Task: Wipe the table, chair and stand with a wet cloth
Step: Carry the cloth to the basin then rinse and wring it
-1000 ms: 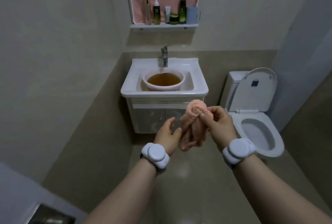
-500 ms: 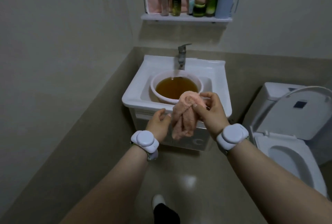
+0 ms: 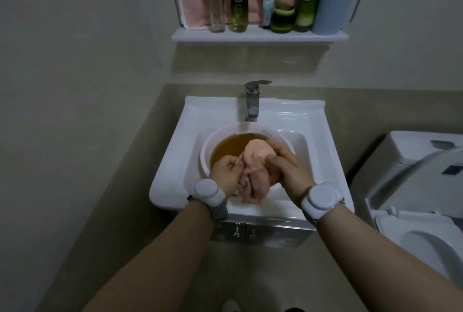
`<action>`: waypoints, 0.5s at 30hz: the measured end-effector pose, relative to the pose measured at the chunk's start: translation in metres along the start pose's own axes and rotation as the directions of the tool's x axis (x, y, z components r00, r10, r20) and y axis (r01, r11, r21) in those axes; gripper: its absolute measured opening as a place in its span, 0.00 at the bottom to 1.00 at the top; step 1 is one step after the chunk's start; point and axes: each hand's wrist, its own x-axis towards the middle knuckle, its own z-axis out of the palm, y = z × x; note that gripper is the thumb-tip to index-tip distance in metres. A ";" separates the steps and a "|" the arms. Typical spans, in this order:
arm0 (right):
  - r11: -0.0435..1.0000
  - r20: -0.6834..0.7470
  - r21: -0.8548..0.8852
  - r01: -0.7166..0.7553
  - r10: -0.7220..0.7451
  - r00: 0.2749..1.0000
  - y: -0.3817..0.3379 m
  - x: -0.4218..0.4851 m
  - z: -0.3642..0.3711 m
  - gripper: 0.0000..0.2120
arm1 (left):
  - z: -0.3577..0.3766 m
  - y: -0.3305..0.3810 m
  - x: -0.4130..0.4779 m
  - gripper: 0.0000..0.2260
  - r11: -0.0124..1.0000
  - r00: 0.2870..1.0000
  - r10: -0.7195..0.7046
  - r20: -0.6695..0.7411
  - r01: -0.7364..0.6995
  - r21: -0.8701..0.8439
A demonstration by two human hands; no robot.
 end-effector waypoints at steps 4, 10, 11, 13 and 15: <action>0.994 -0.046 -0.103 -0.025 0.020 0.999 0.004 0.040 -0.011 0.17 | 0.006 0.011 0.041 0.11 0.998 0.999 0.031 -0.045 -0.028 0.062; 0.974 -0.035 -0.222 -0.053 0.046 0.998 0.017 0.087 -0.034 0.09 | 0.008 0.017 0.081 0.12 0.967 0.990 0.056 -0.130 -0.021 0.256; 0.965 -0.028 -0.256 -0.056 0.050 0.998 0.021 0.094 -0.038 0.09 | 0.008 0.015 0.087 0.11 0.948 0.990 0.049 -0.129 -0.005 0.319; 0.941 0.020 -0.326 -0.091 0.103 0.995 0.033 0.117 -0.049 0.09 | 0.011 0.009 0.106 0.03 0.947 0.990 -0.020 -0.142 0.064 0.314; 0.927 0.059 -0.360 -0.102 0.131 0.990 0.043 0.129 -0.055 0.08 | 0.010 -0.002 0.117 0.07 0.942 0.985 -0.091 -0.150 0.134 0.308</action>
